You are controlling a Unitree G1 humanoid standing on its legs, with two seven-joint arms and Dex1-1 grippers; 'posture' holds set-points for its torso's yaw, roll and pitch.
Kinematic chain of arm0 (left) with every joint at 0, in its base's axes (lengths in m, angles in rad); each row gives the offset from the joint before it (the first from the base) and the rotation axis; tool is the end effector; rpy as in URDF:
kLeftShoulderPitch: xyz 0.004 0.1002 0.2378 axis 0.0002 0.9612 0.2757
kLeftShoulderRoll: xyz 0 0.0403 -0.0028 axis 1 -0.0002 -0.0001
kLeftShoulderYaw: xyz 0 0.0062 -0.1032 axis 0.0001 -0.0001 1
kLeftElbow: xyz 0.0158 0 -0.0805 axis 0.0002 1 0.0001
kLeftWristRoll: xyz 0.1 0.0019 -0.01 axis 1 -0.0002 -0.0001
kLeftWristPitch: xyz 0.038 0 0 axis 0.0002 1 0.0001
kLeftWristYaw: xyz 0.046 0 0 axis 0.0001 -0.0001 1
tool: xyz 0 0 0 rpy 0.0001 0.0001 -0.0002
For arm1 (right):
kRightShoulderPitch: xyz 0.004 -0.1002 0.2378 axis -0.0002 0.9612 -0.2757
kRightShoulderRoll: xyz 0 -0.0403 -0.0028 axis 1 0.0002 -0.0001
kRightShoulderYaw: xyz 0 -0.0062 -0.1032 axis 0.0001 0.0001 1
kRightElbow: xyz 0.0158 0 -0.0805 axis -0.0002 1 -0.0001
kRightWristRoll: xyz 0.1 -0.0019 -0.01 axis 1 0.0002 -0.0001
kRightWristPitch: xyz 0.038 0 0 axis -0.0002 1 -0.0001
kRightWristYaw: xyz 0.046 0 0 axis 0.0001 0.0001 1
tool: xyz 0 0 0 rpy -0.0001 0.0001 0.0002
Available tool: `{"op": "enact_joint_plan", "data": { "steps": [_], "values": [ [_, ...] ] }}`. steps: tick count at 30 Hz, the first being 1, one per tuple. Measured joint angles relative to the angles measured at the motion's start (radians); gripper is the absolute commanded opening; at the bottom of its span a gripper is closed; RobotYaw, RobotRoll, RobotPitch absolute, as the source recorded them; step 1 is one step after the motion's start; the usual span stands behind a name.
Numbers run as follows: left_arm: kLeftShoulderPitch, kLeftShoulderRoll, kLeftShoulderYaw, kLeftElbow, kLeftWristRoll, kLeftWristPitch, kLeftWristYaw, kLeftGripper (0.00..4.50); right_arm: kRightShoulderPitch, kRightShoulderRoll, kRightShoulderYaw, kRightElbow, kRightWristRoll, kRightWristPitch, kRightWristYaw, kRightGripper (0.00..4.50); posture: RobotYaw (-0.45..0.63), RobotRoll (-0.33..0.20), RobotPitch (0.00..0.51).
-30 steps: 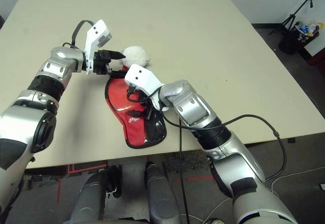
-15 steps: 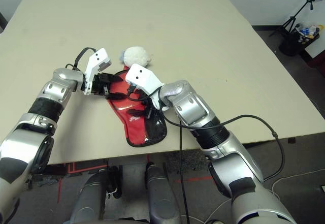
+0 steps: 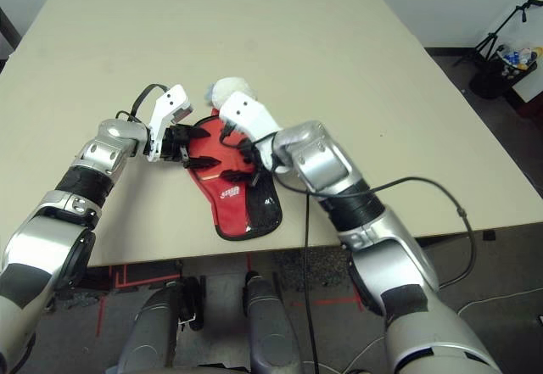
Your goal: Store the ping-pong paddle in its case and zip it.
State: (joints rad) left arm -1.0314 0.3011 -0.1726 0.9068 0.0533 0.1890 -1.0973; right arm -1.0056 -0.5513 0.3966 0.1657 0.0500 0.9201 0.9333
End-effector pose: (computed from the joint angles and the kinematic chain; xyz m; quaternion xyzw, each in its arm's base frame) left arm 0.3651 0.1565 0.1658 0.1898 0.1575 -0.5254 0.8143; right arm 0.3232 -0.1515 0.2371 -0.2838 0.2208 0.4121 0.8372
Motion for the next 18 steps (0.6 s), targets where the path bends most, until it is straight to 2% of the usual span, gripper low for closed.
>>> {"op": "enact_joint_plan", "data": {
  "steps": [3,7,12,18],
  "values": [
    [-0.010,-0.004,-0.001,0.018,0.000,-0.012,0.013,4.49,-0.044,0.001,-0.037,0.026,-0.013,-0.011,-0.035,4.50,-0.08,0.000,0.240],
    [-0.021,-0.008,-0.001,0.037,0.000,-0.026,0.021,4.49,-0.054,0.073,-0.081,0.123,-0.034,-0.082,-0.150,4.50,-0.08,0.000,0.240],
    [-0.034,-0.015,-0.002,0.043,0.000,-0.034,0.025,4.49,-0.078,0.157,-0.096,0.257,-0.070,-0.226,-0.235,4.50,-0.08,0.000,0.239],
    [-0.045,-0.028,-0.002,0.040,-0.004,-0.041,0.025,4.49,-0.177,0.245,-0.096,0.505,-0.134,-0.437,-0.326,4.50,-0.07,0.000,0.237]
  ]
}}
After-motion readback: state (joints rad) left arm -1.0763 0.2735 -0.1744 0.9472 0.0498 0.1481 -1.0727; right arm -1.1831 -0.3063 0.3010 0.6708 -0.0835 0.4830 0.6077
